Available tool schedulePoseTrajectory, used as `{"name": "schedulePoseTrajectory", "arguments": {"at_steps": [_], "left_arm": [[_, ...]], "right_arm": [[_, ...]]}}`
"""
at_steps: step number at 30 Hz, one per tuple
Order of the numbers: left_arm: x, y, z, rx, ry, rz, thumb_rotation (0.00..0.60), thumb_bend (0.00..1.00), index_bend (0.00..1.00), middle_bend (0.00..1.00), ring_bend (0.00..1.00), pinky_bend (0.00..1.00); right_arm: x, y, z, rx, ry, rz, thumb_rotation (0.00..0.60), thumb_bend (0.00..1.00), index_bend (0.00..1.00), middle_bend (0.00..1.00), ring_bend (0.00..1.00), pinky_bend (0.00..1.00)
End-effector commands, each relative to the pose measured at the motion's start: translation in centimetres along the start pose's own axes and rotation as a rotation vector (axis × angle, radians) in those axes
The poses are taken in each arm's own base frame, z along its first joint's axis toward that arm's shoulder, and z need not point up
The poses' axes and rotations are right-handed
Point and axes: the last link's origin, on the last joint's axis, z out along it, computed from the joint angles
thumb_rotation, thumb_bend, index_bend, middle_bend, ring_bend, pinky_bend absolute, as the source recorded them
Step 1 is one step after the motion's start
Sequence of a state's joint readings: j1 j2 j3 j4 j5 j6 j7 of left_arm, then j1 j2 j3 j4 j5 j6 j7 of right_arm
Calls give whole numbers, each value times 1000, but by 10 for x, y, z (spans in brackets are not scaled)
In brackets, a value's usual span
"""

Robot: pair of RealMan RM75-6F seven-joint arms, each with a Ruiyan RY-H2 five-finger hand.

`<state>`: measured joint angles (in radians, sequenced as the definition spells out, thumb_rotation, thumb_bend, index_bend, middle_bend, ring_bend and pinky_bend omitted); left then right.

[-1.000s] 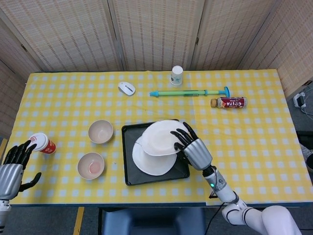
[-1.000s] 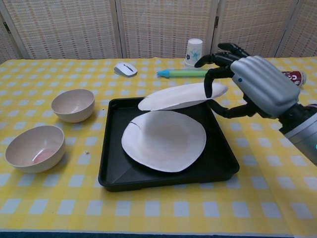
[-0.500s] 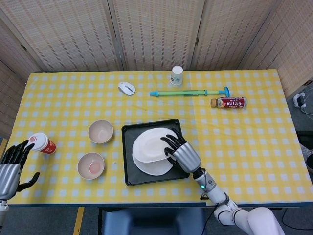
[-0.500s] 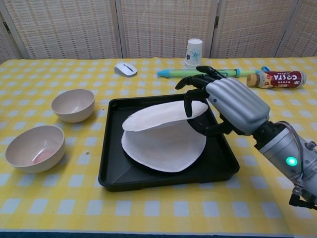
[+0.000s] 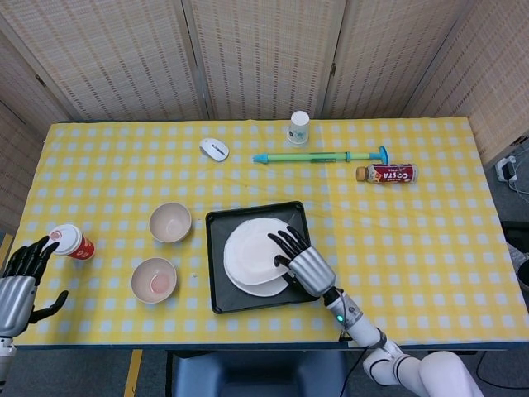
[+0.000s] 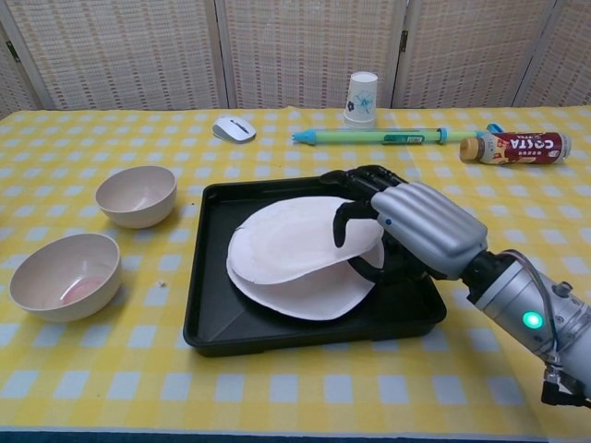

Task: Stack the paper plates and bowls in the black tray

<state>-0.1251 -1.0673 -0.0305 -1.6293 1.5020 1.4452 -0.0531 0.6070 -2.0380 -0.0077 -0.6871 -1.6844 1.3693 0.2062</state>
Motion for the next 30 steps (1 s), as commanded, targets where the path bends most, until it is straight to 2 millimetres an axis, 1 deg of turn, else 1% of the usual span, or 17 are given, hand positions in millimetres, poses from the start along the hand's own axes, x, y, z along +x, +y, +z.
{"name": "schedulePoseTrajectory", "arguments": {"at_steps": [1,3,10,15,18,21,24,26,30], "left_arm": [[0,-1,0,4,2,2,600,360,16,0,0,0],[1,-1,1,9,3,-2,600,360,17,0,0,0],[1,-1,1,6,6,-1,600,360,17,0,0,0],[0,0,2,4,1,1,600,360,8,0,0,0],[0,0,2,2,2,2,600,359,8,0,0,0],[0,0,2,-1,1,3,600,360,8,0,0,0],[-1,0,1,-3,-3,5,600,359,8,0,0,0],[-2,1,1,-8,-9,8,600,359,8,0,0,0],[-6,6,-1,-34,-28,15,600,359,8,0,0,0]], "right_arm": [[0,0,-5,-43,-102,69,600,455,358,0,0,0],[4,0,-6,-50,-123,83,600,415,326,0,0,0],[19,-3,-15,-59,-178,102,600,327,230,0,0,0],[26,-4,-18,-64,-198,111,600,295,211,0,0,0],[32,-5,-20,-61,-207,130,600,271,175,0,0,0],[42,-5,-27,-61,-214,183,600,261,157,0,0,0],[57,0,-42,-79,-182,209,600,260,151,0,0,0],[70,6,-56,-94,-121,196,600,259,151,0,0,0],[97,18,-87,-128,10,107,600,257,151,0,0,0]]}}
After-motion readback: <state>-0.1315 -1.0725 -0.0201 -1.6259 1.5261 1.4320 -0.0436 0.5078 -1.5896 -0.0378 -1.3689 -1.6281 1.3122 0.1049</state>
